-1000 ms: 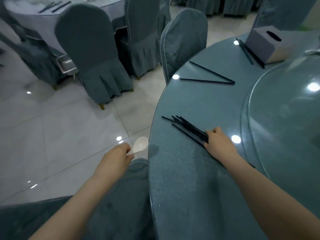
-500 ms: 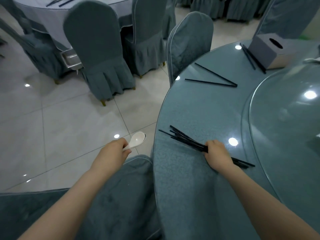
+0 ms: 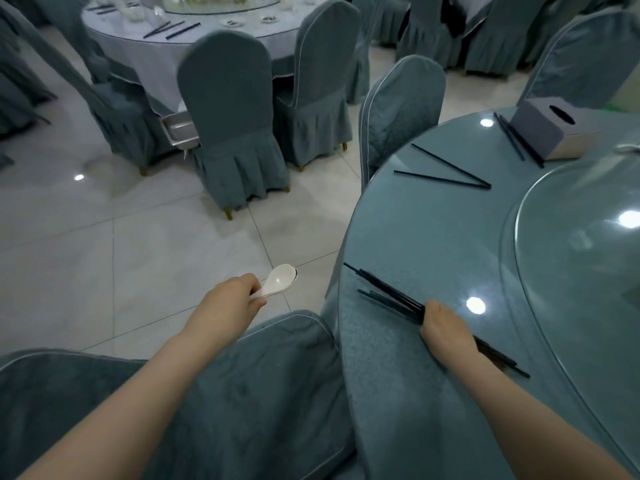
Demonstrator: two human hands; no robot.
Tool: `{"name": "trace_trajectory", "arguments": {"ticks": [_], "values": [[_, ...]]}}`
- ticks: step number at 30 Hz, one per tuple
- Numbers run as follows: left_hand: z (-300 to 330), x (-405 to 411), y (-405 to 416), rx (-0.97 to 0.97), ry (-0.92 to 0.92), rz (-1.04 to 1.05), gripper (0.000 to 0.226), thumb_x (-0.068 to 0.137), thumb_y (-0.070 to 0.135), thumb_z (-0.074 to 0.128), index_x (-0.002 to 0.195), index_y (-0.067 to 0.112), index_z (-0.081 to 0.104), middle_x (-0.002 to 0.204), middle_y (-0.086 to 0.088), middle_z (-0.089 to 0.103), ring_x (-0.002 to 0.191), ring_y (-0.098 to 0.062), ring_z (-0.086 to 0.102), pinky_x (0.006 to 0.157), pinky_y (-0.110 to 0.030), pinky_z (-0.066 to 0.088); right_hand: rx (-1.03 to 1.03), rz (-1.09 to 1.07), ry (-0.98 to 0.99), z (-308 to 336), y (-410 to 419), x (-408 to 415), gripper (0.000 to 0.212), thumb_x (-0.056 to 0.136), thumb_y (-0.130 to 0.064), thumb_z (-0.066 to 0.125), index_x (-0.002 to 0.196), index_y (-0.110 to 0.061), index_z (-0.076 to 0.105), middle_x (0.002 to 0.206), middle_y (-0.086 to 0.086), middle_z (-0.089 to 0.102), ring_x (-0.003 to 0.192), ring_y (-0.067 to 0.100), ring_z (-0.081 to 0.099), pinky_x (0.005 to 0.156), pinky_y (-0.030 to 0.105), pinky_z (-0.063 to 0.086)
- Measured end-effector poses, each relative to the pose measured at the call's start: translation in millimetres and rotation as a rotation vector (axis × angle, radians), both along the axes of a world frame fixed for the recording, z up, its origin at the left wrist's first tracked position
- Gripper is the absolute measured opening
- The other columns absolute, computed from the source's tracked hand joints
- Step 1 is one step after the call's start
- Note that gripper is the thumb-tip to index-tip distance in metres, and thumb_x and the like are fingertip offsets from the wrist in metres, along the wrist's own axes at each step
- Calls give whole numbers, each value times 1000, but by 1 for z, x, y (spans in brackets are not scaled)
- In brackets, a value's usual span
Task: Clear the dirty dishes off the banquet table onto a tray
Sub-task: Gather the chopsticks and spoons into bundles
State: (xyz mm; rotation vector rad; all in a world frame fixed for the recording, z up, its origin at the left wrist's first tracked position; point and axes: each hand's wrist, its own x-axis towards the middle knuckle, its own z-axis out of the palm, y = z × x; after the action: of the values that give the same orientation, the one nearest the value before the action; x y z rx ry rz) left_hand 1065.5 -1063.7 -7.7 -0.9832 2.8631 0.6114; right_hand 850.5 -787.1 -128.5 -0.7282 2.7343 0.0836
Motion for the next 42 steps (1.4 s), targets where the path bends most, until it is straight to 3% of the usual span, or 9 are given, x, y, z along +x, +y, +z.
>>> {"name": "trace_trajectory", "arguments": {"ticks": [2, 7, 12, 14, 17, 21, 29, 37, 42], "values": [[5, 15, -5, -5, 13, 12, 12, 94, 29, 53, 94, 16, 54, 86, -2, 59, 77, -22, 53, 62, -30, 36, -50, -57, -82, 5, -5, 10, 5, 92, -6, 41, 93, -9, 36, 77, 7, 54, 65, 23, 51, 59, 34, 39], [24, 60, -24, -48, 94, 33, 11, 94, 30, 53, 88, 23, 48, 81, 3, 58, 73, -17, 52, 56, -27, 32, -32, 224, 32, 23, -35, 48, 13, 93, -23, 43, 103, -19, 50, 102, 6, 66, 93, 28, 63, 70, 33, 44], [51, 142, -57, -158, 199, 114, 9, 96, 31, 49, 88, 27, 46, 69, 8, 55, 62, -10, 48, 49, -24, 29, -176, 489, 213, 69, -109, 110, 18, 92, -16, 44, 108, -19, 52, 99, 2, 64, 88, 27, 62, 62, 33, 39], [60, 181, -71, -191, 225, 146, 8, 97, 30, 45, 89, 26, 47, 74, 7, 59, 65, -13, 52, 52, -27, 35, -242, 616, 304, 95, -139, 143, 18, 86, -11, 52, 103, -17, 55, 91, 2, 62, 79, 26, 61, 56, 33, 35], [70, 248, -94, -201, 299, 199, 12, 99, 28, 37, 91, 23, 44, 77, 5, 60, 66, -17, 53, 54, -30, 37, -303, 769, 464, 133, -180, 209, 28, 60, -2, 76, 81, -14, 60, 63, 2, 57, 49, 25, 54, 41, 28, 26], [78, 337, -118, -245, 346, 237, 16, 100, 29, 32, 88, 22, 39, 69, 3, 48, 58, -16, 45, 49, -31, 28, -360, 869, 561, 156, -226, 294, 30, 53, -3, 81, 75, -13, 63, 57, 2, 53, 43, 26, 51, 38, 27, 26], [84, 447, -158, -275, 316, 164, 18, 100, 27, 31, 103, 21, 48, 87, 5, 49, 76, -21, 47, 66, -39, 44, -420, 896, 617, 177, -288, 394, 30, 52, 2, 79, 75, -10, 64, 57, 5, 52, 45, 28, 51, 38, 31, 35], [85, 471, -202, -402, 304, 154, 18, 99, 21, 36, 100, 16, 53, 88, 0, 52, 75, -24, 44, 61, -35, 33, -372, 871, 647, 188, -315, 412, 30, 52, 2, 79, 74, -11, 64, 55, 2, 52, 44, 25, 50, 39, 29, 33], [78, 457, -234, -451, 306, 114, 8, 94, 9, 49, 93, 13, 56, 80, -5, 56, 65, -28, 44, 59, -32, 27, -305, 803, 593, 188, -342, 403, 19, 69, -2, 72, 84, -12, 65, 63, 3, 57, 51, 26, 53, 47, 31, 31]]}}
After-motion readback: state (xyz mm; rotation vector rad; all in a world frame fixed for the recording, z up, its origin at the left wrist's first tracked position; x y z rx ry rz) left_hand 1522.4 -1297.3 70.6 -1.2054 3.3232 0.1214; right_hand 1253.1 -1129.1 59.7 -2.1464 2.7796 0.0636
